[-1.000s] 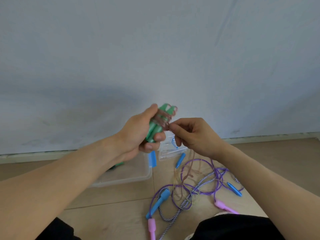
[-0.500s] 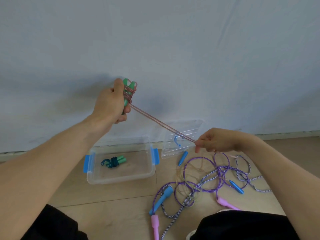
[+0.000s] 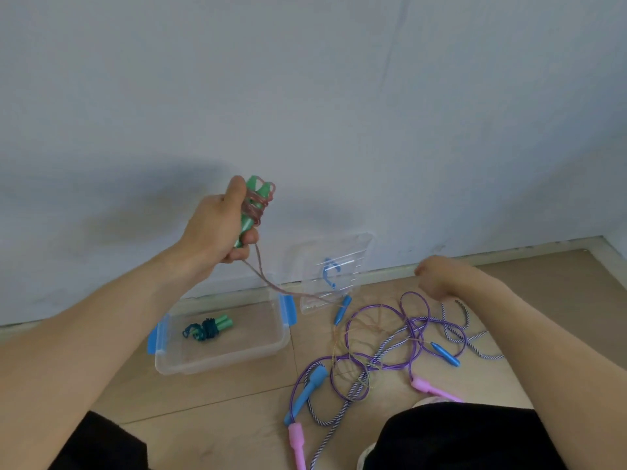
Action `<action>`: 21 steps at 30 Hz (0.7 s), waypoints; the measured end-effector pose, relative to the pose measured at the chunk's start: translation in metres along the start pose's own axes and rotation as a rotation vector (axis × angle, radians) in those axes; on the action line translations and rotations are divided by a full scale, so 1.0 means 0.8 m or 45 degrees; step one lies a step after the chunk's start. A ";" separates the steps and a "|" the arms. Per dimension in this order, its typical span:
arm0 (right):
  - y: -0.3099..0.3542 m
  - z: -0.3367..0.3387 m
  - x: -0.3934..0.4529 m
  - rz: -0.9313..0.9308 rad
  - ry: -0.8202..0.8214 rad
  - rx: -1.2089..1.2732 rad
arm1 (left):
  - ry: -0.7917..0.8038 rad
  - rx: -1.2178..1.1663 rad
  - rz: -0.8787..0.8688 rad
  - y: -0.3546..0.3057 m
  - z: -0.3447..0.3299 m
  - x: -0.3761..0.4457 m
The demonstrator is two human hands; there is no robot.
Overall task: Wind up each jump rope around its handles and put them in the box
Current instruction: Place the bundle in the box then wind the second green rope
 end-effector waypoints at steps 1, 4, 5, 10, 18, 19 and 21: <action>0.025 0.017 -0.015 0.090 -0.117 0.104 | 0.099 -0.014 0.025 0.002 -0.018 -0.008; 0.132 0.068 -0.087 0.592 -0.386 0.601 | 0.391 -0.053 0.152 0.007 -0.068 -0.038; 0.165 0.078 -0.111 0.744 -0.369 0.859 | 0.476 -0.088 0.192 0.008 -0.081 -0.046; 0.214 0.112 -0.146 0.859 -0.104 2.062 | 0.680 -0.481 0.229 -0.015 -0.110 -0.058; 0.198 0.142 -0.139 0.870 -0.307 1.647 | 0.525 -0.168 0.075 -0.045 -0.086 -0.057; 0.197 0.142 -0.140 0.873 -0.357 1.525 | 0.498 -0.099 0.076 -0.041 -0.082 -0.058; 0.197 0.141 -0.144 0.880 -0.411 1.347 | 0.443 0.001 0.087 -0.035 -0.074 -0.057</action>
Point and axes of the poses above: each hand's wrist, its own x-axis towards the middle knuckle, its own z-axis out of the back of the hand, y = z × x, the point moved 8 cm from there along x, towards the middle knuckle, and after that the axes turned 2 degrees about z, right-handed, at the moved point
